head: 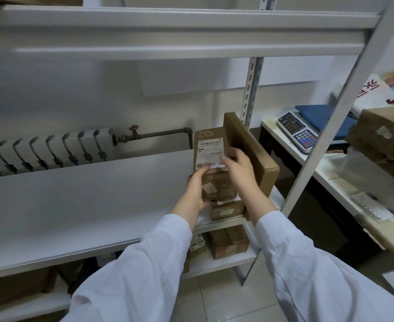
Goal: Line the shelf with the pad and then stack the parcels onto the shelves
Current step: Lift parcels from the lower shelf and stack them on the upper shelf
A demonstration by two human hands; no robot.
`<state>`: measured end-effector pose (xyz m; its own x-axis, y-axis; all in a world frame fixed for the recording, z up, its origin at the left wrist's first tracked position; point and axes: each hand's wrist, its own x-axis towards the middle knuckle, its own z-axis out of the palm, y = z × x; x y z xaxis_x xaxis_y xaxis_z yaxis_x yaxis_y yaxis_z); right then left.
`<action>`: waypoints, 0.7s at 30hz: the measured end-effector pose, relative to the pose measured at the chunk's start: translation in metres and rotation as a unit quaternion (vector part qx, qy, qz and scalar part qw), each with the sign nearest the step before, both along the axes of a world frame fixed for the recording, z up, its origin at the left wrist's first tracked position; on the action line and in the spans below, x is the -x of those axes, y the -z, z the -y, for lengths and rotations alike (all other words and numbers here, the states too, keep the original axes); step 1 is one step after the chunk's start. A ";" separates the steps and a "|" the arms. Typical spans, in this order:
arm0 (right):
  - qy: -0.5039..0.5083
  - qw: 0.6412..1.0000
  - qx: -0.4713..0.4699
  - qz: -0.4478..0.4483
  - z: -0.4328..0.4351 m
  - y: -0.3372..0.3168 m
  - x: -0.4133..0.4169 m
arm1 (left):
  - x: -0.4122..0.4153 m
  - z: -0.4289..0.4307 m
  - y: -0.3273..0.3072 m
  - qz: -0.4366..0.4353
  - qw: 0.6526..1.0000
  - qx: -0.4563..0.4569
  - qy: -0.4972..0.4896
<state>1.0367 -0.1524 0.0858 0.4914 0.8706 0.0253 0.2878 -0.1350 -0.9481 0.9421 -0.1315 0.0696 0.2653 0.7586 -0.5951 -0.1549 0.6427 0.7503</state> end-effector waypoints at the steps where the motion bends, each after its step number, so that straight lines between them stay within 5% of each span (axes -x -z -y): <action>1: 0.006 0.999 -0.016 -0.040 0.001 0.001 0.001 | 0.004 0.002 -0.002 0.017 1.000 -0.007 -0.016; 4: 0.042 0.999 0.024 -0.013 -0.002 0.014 -0.003 | 0.020 0.006 -0.004 0.063 0.995 -0.007 -0.072; 10: -0.008 0.933 0.324 0.159 -0.011 0.047 0.007 | 0.042 0.002 0.012 0.088 0.985 -0.005 -0.148; 15: 0.000 0.897 0.371 0.241 -0.011 0.064 0.016 | 0.059 -0.005 0.029 0.111 0.978 -0.001 -0.175; 21: 0.031 0.907 0.341 0.245 -0.008 0.064 0.022 | 0.075 -0.002 0.027 0.153 0.972 0.005 -0.176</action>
<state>1.0151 -0.1445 0.0216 0.6157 0.7363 -0.2806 0.6231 -0.6730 -0.3986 0.8669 -0.1296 0.0427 0.1562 0.8293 -0.5365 -0.5812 0.5164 0.6290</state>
